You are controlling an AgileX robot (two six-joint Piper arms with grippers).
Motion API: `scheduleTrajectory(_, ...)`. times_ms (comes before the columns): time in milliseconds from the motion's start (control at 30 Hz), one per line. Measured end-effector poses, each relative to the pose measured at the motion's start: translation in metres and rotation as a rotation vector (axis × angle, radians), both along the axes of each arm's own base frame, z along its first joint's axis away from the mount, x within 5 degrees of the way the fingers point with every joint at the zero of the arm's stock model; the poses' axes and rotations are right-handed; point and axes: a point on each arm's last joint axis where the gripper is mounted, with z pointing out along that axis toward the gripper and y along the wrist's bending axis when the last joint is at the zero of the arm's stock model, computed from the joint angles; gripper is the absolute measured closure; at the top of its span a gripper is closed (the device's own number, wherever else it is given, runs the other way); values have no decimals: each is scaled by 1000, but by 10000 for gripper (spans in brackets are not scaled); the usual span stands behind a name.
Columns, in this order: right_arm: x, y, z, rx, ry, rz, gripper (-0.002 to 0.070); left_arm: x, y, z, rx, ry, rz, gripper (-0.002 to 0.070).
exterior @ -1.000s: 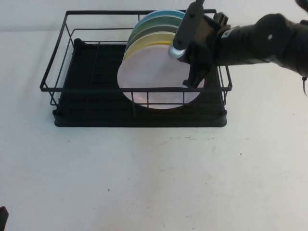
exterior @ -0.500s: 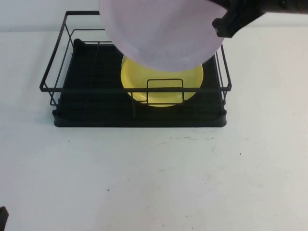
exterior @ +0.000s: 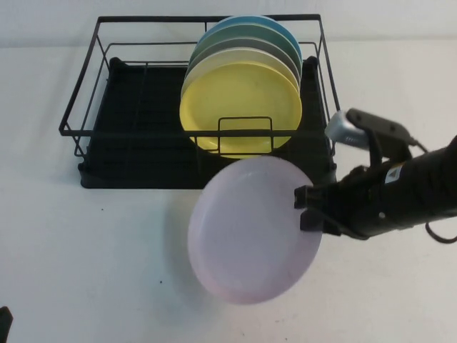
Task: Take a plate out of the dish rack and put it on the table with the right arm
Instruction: Place the plate from the table
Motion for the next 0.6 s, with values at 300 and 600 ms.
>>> scheduleTrajectory(300, 24, 20, -64, 44, 150, -72, 615, 0, 0, 0, 0, 0, 0, 678)
scheduleTrajectory(600, 32, 23, -79, 38, 151, -99, 611, 0, 0, 0, 0, 0, 0, 678)
